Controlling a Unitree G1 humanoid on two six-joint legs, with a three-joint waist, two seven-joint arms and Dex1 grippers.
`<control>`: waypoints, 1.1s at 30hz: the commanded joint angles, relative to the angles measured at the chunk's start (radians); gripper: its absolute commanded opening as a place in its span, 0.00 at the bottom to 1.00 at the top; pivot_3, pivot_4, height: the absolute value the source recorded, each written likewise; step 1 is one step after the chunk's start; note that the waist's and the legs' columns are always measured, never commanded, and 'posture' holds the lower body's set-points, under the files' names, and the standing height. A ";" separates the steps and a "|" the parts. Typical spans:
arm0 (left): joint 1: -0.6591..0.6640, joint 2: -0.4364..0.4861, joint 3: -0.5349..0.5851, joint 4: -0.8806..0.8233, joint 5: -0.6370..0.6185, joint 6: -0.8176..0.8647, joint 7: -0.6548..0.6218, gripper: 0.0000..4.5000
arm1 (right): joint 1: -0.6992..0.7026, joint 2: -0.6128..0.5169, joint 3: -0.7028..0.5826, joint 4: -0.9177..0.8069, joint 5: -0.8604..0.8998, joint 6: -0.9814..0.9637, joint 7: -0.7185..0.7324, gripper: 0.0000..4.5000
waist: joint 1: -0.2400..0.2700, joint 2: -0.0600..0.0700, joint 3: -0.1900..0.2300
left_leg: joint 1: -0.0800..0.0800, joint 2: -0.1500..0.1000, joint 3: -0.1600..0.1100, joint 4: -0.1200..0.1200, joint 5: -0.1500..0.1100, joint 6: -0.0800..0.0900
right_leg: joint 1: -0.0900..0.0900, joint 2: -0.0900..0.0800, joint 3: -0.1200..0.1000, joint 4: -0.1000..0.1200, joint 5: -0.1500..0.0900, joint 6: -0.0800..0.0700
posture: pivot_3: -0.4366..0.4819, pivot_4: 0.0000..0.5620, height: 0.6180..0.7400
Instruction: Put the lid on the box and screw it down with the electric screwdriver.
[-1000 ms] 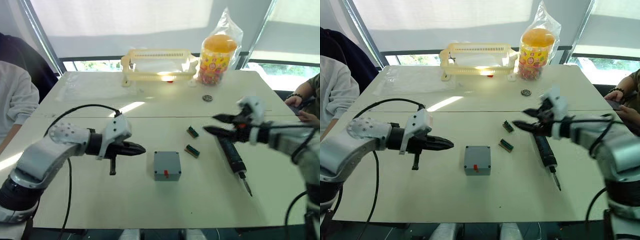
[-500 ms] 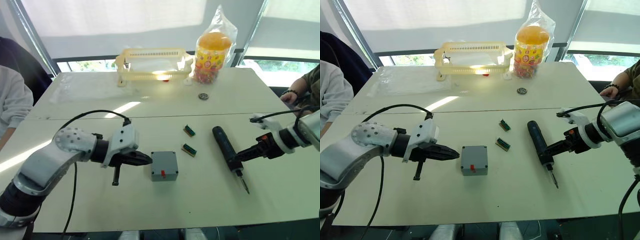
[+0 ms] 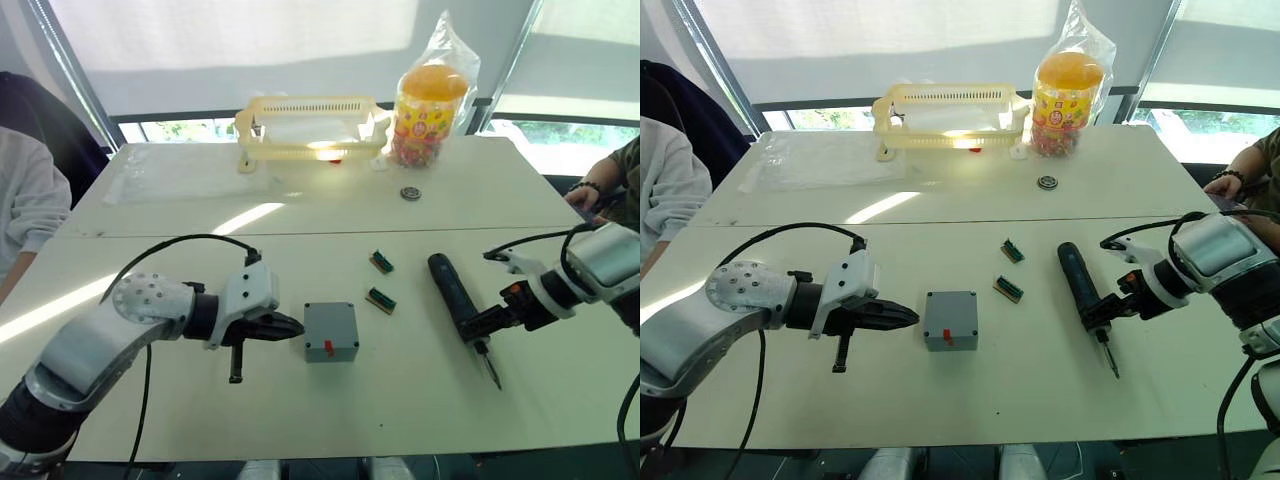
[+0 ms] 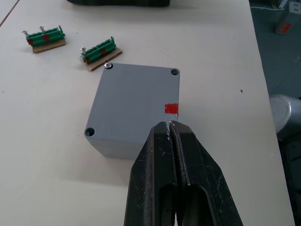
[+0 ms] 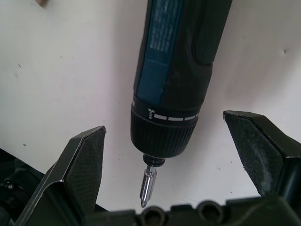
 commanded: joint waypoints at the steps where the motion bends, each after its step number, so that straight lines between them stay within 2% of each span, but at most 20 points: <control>1: 0.000 -0.016 0.017 -0.017 -0.007 -0.006 0.022 0.00 | -0.005 0.015 0.005 -0.020 -0.012 0.003 -0.011 0.98 | -0.002 0.000 0.000 | 0.000 0.000 0.000 0.000 0.000 0.000 | 0.000 0.000 0.000 0.000 0.000 0.000 | 0.48 0.27 1.00; 9: 0.011 -0.049 -0.002 -0.010 0.006 -0.014 0.047 0.00 | -0.026 0.068 0.052 0.009 -0.063 -0.017 -0.035 0.98 | -0.006 -0.003 -0.002 | 0.001 0.000 0.000 0.001 0.000 0.000 | 0.002 0.000 0.000 0.000 0.000 0.000 | 0.48 0.27 1.00; 12: 0.017 -0.060 -0.005 -0.010 0.009 -0.013 0.056 0.00 | -0.025 0.081 0.061 0.014 -0.071 -0.008 -0.035 0.80 | -0.006 -0.004 -0.002 | 0.002 0.000 -0.001 0.001 0.000 0.000 | 0.002 0.000 0.000 0.000 0.000 0.000 | 0.48 0.27 1.00; 15: 0.020 -0.066 -0.007 -0.013 0.009 -0.012 0.062 0.00 | -0.021 0.090 0.069 0.011 -0.083 -0.005 -0.042 0.46 | -0.005 -0.005 -0.003 | 0.002 0.000 -0.001 0.001 0.000 0.000 | 0.002 0.000 0.000 0.000 0.000 0.000 | 0.48 0.27 1.00; 16: 0.021 -0.070 -0.010 -0.012 0.010 -0.012 0.065 0.00 | -0.019 0.100 0.066 0.013 -0.092 -0.003 -0.059 0.40 | -0.006 -0.005 -0.003 | 0.002 0.000 -0.001 0.001 0.000 0.000 | 0.002 0.001 0.000 0.000 0.000 0.000 | 0.48 0.27 1.00; 17: 0.023 -0.071 -0.013 -0.010 0.013 -0.015 0.066 0.00 | -0.017 0.115 0.054 0.021 -0.096 0.013 -0.080 0.40 | -0.005 -0.005 -0.003 | 0.002 0.000 -0.001 0.001 0.000 0.000 | 0.002 0.001 0.000 0.000 0.000 0.000 | 0.48 0.27 1.00; 20: 0.027 -0.071 -0.019 -0.001 0.023 -0.024 0.066 0.00 | 0.001 0.129 0.022 0.004 -0.090 0.048 -0.117 0.40 | -0.008 -0.011 -0.007 | 0.003 0.000 -0.001 0.001 0.000 0.000 | 0.004 0.001 0.000 0.001 0.000 0.000 | 0.48 0.27 1.00; 28: 0.013 -0.084 -0.032 0.027 0.034 -0.042 0.057 0.00 | 0.072 0.103 -0.061 -0.051 -0.066 0.090 -0.175 0.40 | 0.000 -0.013 -0.008 | 0.003 0.000 -0.001 0.002 0.000 0.000 | 0.005 0.001 -0.001 0.000 0.000 -0.001 | 0.48 0.27 1.00; 30: 0.008 -0.088 -0.038 0.028 0.035 -0.043 0.057 0.00 | 0.083 0.104 -0.071 -0.054 -0.066 0.087 -0.189 0.64 | 0.000 -0.013 -0.008 | 0.003 0.000 -0.001 0.002 0.000 0.000 | 0.005 0.001 -0.001 0.000 0.000 -0.001 | 0.48 0.27 1.00; 31: 0.007 -0.089 -0.038 0.028 0.035 -0.043 0.056 0.00 | 0.086 0.109 -0.081 -0.053 -0.066 0.088 -0.198 0.71 | 0.000 -0.014 -0.008 | 0.003 0.000 -0.002 0.002 0.000 0.000 | 0.005 0.001 -0.001 0.000 0.000 -0.001 | 0.48 0.27 1.00; 33: 0.006 -0.088 -0.036 0.031 0.035 -0.044 0.054 0.00 | 0.085 0.126 -0.104 -0.041 -0.070 0.092 -0.223 0.94 | 0.000 -0.016 -0.010 | 0.003 0.000 -0.002 0.002 0.000 0.000 | 0.006 0.001 -0.001 0.000 0.000 -0.001 | 0.48 0.27 1.00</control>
